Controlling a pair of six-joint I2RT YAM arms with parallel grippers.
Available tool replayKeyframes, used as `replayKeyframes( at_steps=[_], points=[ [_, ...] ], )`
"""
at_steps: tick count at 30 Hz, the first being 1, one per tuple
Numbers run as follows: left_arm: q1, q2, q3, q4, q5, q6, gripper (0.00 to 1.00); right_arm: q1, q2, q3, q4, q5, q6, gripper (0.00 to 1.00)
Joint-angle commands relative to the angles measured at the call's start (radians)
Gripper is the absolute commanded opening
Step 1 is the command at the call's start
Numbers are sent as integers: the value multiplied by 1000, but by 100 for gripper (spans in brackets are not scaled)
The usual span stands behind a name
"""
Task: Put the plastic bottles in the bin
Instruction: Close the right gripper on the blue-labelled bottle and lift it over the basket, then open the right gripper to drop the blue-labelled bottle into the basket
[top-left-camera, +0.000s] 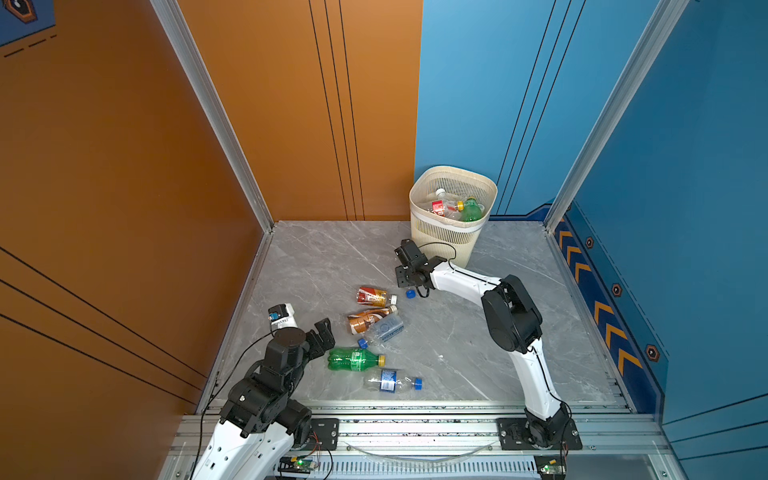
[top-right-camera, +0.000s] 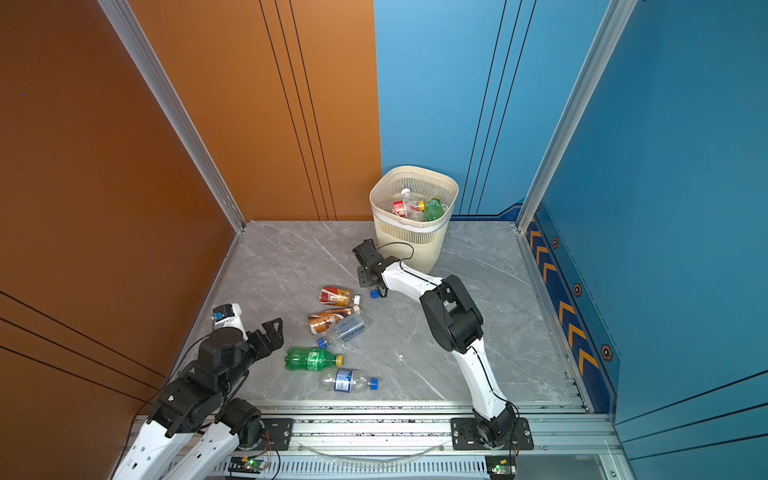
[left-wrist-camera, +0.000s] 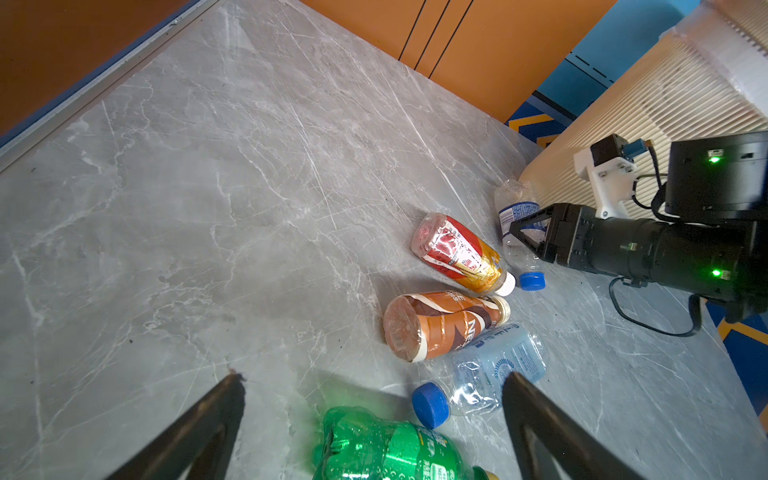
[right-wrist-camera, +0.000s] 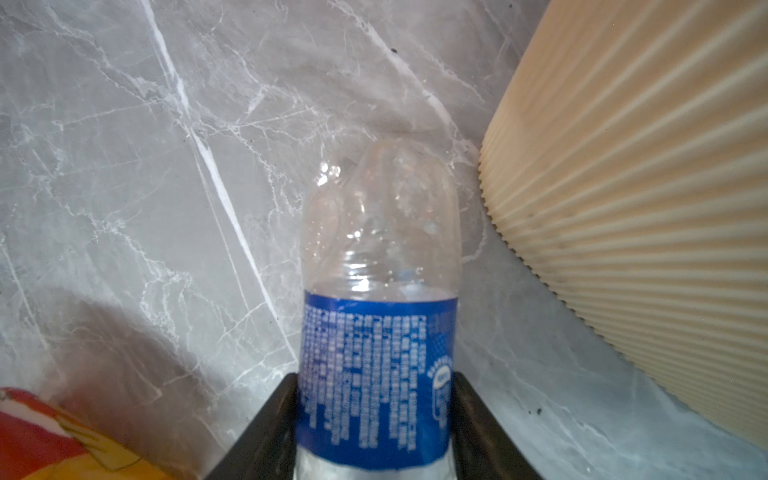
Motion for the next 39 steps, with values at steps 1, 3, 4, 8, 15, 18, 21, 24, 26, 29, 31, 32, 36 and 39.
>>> replayKeyframes(
  at_steps=[1, 3, 4, 8, 15, 18, 21, 24, 26, 29, 31, 32, 36, 39],
  points=[
    [13, -1, -16, -20, 25, -6, 98, 21, -106, -32, -3, 3, -15, 51],
    [17, 1, -16, -18, 26, -8, 98, 23, -148, -67, 8, 2, -12, 50],
    [21, 1, -17, -19, 28, -9, 98, 23, -197, -86, 18, 4, -8, 50],
    [29, 1, -25, -10, 34, -18, 98, 76, -327, -180, 37, 11, -4, 49],
    [46, 11, -33, 7, 55, -32, 98, 153, -625, -388, 46, 43, 33, 49],
    [52, 14, -35, 11, 60, -38, 98, 178, -753, -421, 30, 81, 26, 49],
    [60, 19, -36, 23, 72, -43, 98, 181, -838, -374, -8, 118, -17, 50],
    [64, 23, -37, 25, 83, -53, 98, 157, -884, -311, -23, 124, -54, 52],
    [66, 21, -39, 25, 90, -63, 98, 127, -888, -256, -28, 109, -73, 52],
    [70, 12, -43, 24, 101, -75, 98, 71, -858, -165, -25, 104, -113, 52],
    [70, 5, -44, 22, 107, -81, 98, 20, -819, -98, -24, 87, -124, 52],
    [70, 3, -45, 20, 110, -85, 98, -15, -799, -70, -22, 78, -125, 52],
    [72, -7, -45, 9, 116, -93, 98, -109, -708, 46, -14, 41, -122, 52],
    [74, -9, -45, 3, 117, -96, 98, -164, -642, 121, 0, 19, -124, 52]
  ],
)
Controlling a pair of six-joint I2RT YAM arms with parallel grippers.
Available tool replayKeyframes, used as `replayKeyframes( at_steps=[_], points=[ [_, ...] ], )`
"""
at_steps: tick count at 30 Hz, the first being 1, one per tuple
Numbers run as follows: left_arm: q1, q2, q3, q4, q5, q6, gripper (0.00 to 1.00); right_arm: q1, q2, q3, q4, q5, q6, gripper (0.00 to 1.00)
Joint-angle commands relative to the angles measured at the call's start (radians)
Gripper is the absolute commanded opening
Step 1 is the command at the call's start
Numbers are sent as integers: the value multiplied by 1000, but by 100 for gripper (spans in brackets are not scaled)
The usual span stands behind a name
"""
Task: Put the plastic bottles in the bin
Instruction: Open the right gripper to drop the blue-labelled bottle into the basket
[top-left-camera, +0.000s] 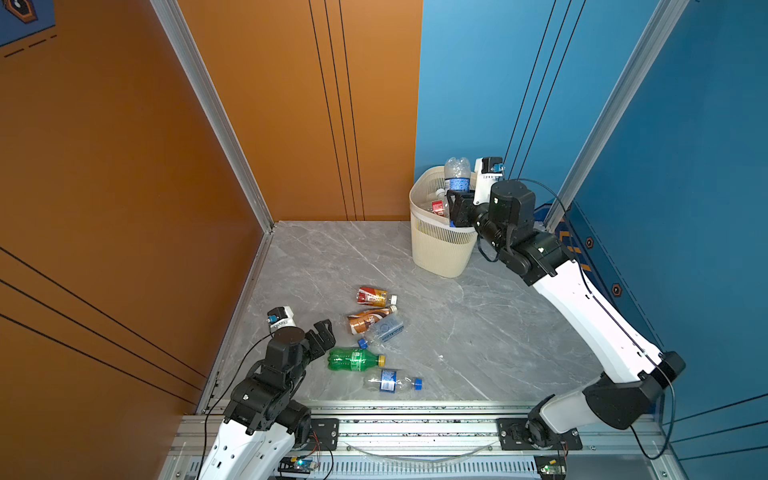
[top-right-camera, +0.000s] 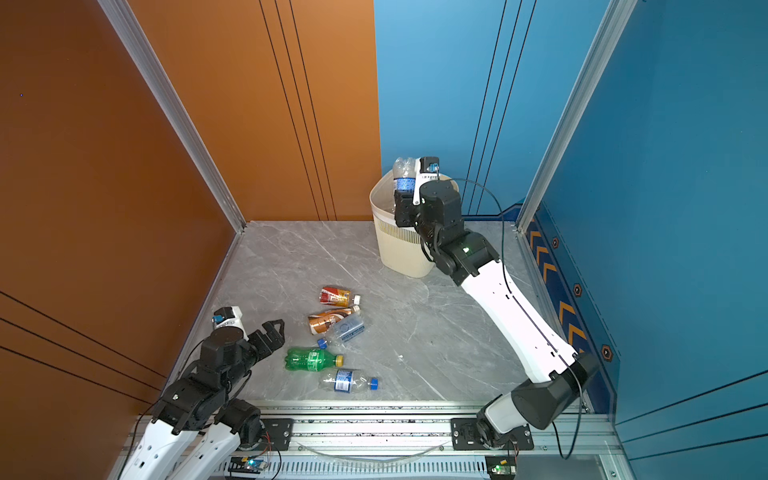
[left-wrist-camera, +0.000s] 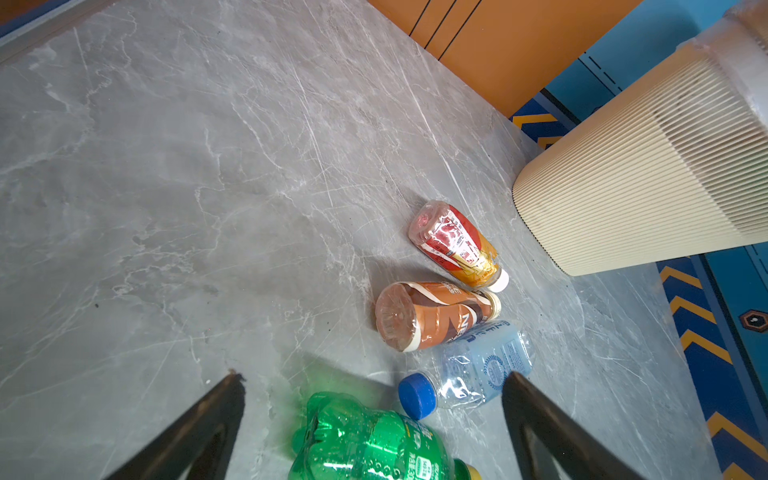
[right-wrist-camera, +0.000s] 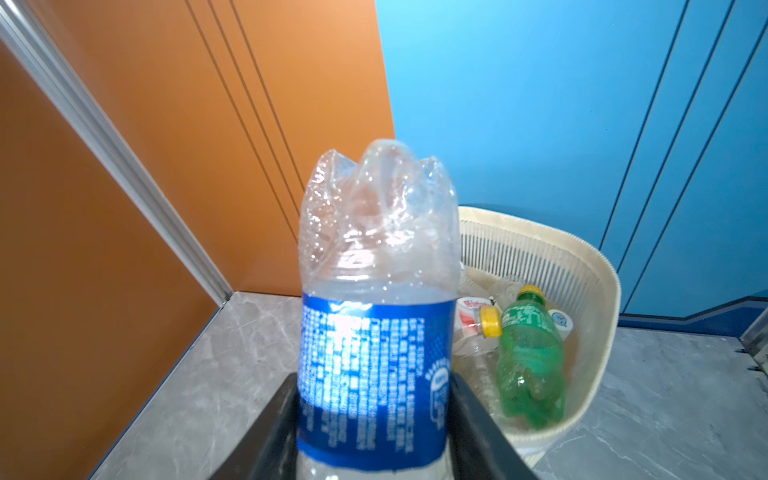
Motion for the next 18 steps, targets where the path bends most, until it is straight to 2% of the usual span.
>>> replayKeyframes(
  at_steps=[1, 11, 18],
  points=[
    [10, -10, -13, -8, 20, -11, 98, -48, 72, 88, -3, -42, -19, 52],
    [18, 4, -19, -9, 34, -19, 98, -189, 205, 195, -22, -43, -2, 53],
    [24, 6, -22, -9, 41, -25, 98, -239, 266, 202, -20, -82, 29, 53]
  ],
)
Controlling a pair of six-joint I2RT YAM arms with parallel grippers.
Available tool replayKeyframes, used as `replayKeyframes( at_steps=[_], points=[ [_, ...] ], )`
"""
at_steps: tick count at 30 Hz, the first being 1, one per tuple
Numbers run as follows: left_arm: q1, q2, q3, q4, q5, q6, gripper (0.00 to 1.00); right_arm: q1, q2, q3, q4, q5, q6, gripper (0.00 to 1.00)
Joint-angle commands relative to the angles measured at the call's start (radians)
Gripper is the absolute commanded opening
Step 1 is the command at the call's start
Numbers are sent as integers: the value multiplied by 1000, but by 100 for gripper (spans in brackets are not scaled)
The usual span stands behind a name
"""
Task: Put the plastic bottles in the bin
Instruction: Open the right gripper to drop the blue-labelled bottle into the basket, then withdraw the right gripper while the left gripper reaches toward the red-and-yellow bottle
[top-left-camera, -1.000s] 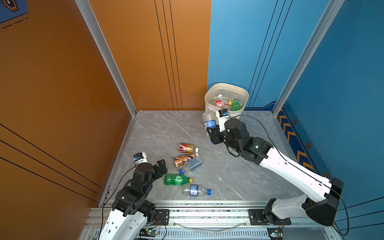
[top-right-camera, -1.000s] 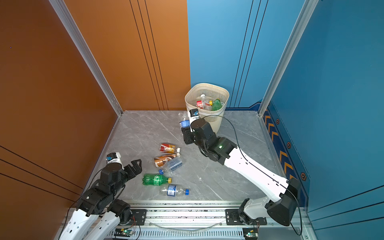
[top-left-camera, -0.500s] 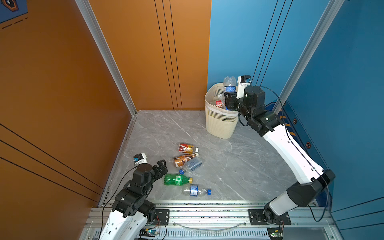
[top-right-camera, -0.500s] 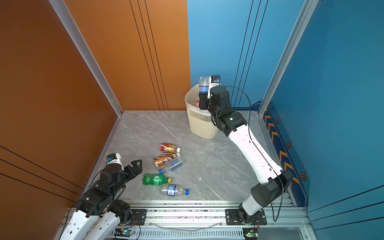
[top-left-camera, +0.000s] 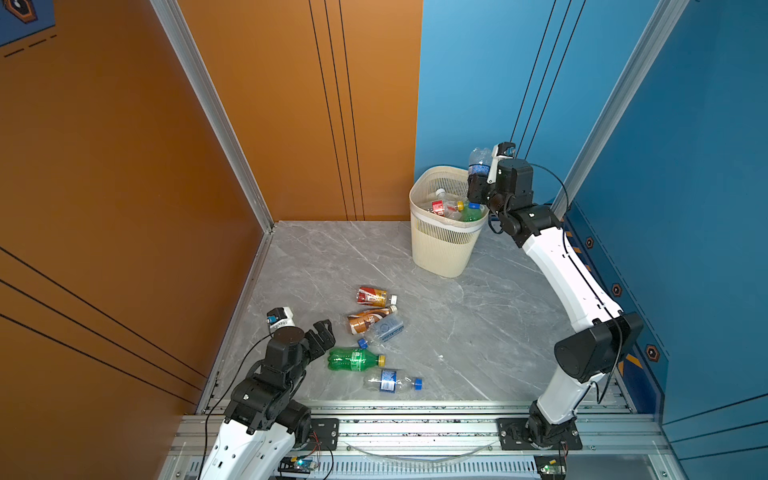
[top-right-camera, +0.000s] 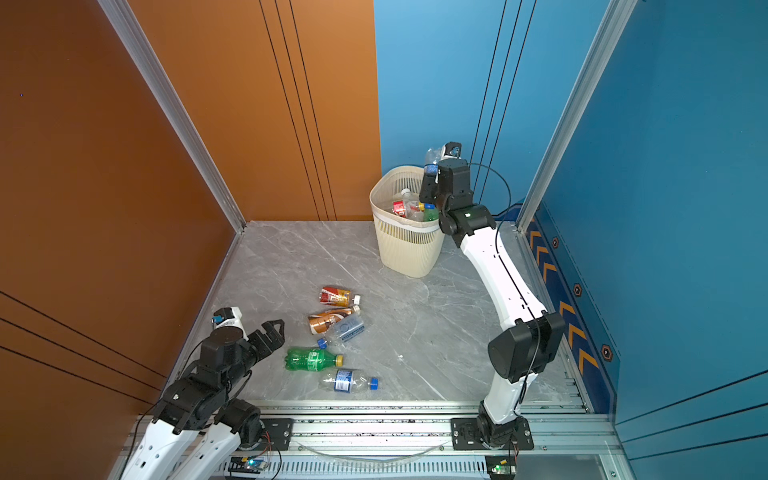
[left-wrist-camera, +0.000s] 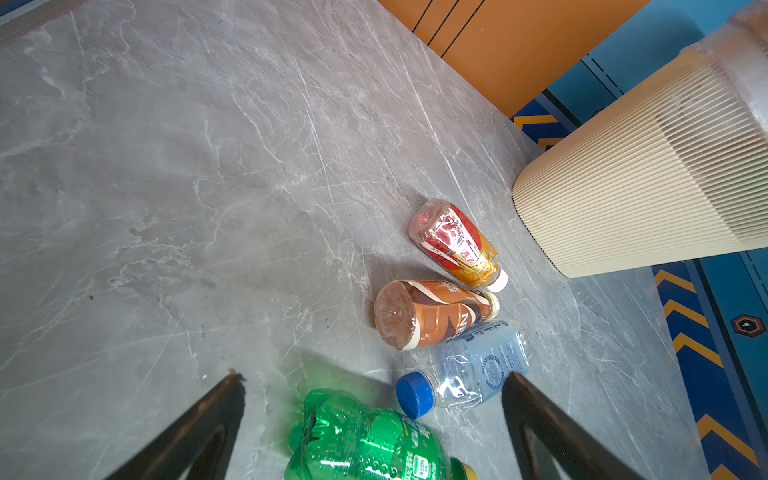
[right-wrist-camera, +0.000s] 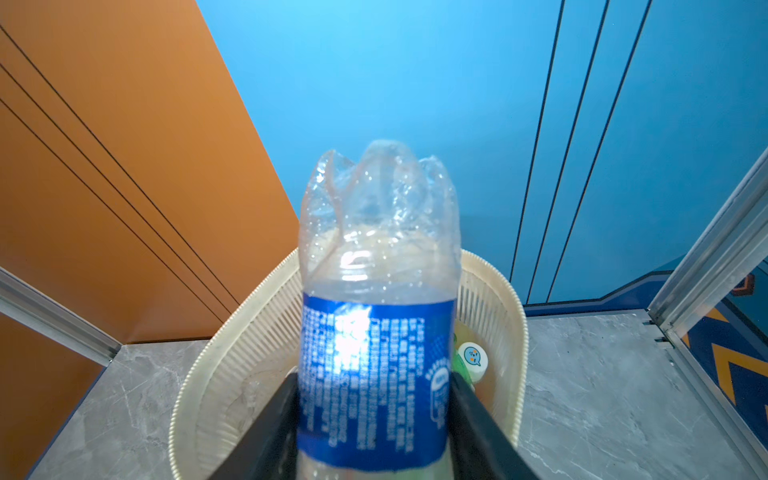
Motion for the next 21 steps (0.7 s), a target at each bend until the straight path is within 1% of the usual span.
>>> replayKeyframes(
  at_steps=[1, 2, 3, 6, 7, 8, 12, 15, 17, 21],
  points=[
    [10, 4, -17, -9, 21, -13, 98, -11, 31, 33, -14, -32, 24, 53],
    [11, 4, -17, -9, 23, -15, 98, -15, 35, 33, -17, -31, 28, 53],
    [11, 5, -18, -10, 23, -17, 98, -19, 39, 34, -17, -24, 33, 59],
    [14, 9, -17, -9, 27, -20, 98, -30, 40, 44, -21, 5, 42, 88],
    [15, 13, -15, -9, 30, -20, 98, -35, 35, 50, -23, 11, 45, 96],
    [16, 15, -13, -10, 31, -20, 98, -40, 28, 58, -29, 17, 45, 100],
    [20, 27, -9, -9, 38, -27, 98, -49, -55, 33, -23, 33, 52, 100],
    [21, 39, -6, -9, 45, -37, 98, -48, -178, -96, 18, 4, 70, 100],
    [23, 45, -2, -9, 54, -40, 98, -35, -294, -279, 67, -7, 86, 100],
    [24, 47, 4, -9, 60, -64, 98, -3, -530, -644, 130, 14, 138, 100]
  ],
)
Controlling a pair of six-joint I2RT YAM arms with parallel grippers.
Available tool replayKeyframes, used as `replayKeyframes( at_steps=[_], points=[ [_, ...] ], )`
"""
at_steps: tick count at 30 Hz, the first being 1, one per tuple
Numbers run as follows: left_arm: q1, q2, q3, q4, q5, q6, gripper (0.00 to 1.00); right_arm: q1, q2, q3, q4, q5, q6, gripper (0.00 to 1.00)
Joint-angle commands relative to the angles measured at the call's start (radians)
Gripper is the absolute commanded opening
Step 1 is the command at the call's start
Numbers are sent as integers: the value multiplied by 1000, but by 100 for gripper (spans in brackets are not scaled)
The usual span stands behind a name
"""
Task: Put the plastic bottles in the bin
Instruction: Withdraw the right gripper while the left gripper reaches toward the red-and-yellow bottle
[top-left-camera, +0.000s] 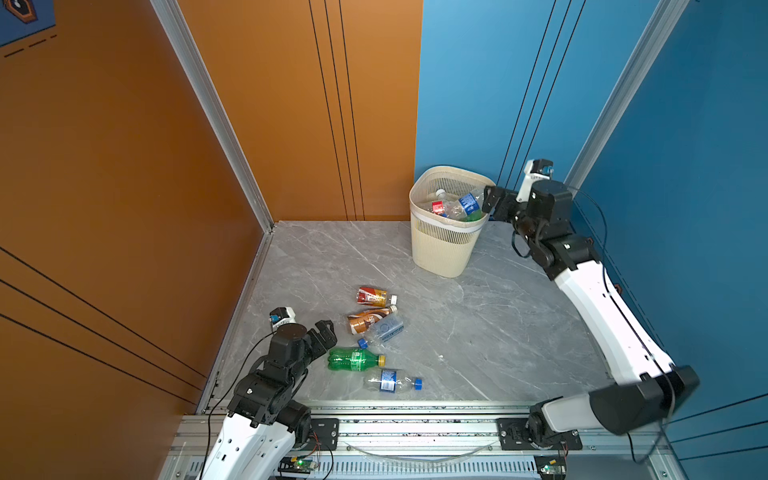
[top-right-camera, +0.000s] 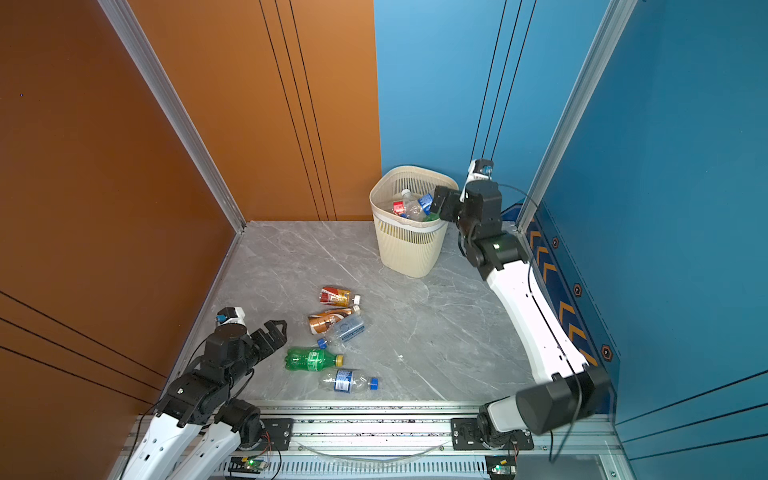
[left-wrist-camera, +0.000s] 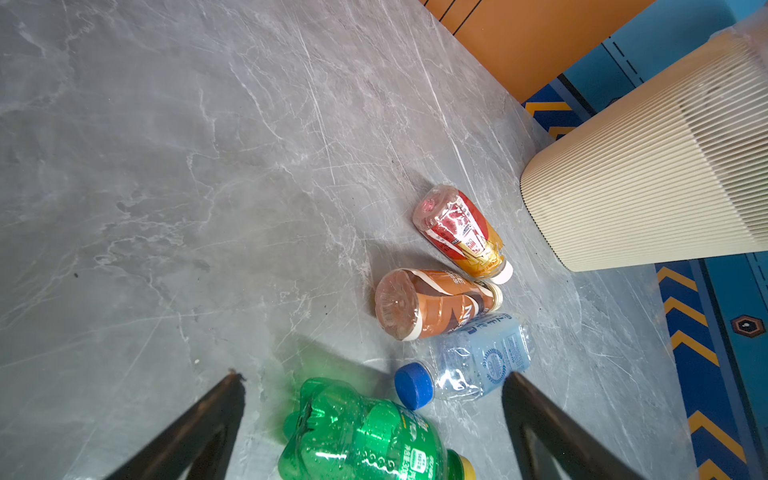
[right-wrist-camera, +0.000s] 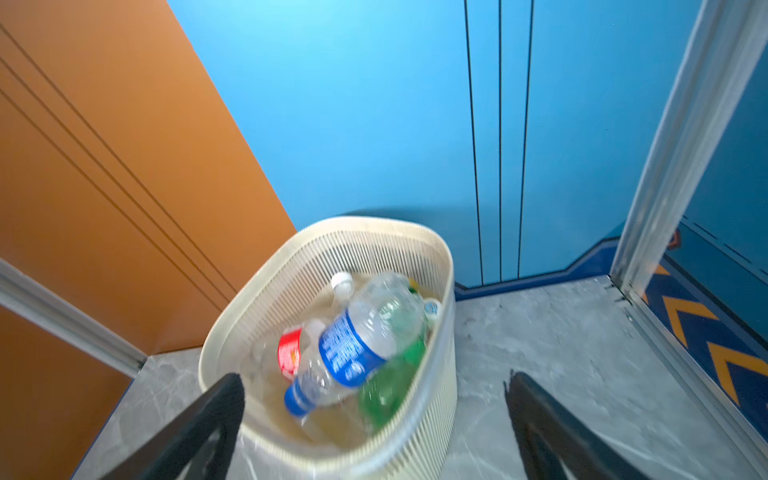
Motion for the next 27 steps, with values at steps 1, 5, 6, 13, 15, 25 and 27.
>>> replayKeyframes(
  at_steps=[1, 5, 6, 13, 15, 25, 27],
  points=[
    [7, 2, 7, -10, 24, -31, 98, 21, -139, -258, 38, 28, 80, 100],
    [9, 11, 15, -10, 44, -54, 98, 17, -288, -461, 10, 71, 146, 100],
    [9, 15, 16, -10, 54, -62, 98, 14, -304, -485, -1, 75, 150, 100],
    [4, 68, 61, -146, 148, -193, 100, 7, -308, -508, -79, 72, 135, 100],
    [-7, 74, 72, -202, 169, -236, 99, 5, -305, -509, -72, 75, 135, 100],
    [-97, 80, 51, -297, 254, -399, 98, 3, -291, -548, -24, 71, 152, 100],
    [-118, 83, 39, -294, 247, -439, 98, 3, -292, -556, -24, 72, 151, 100]
  ],
)
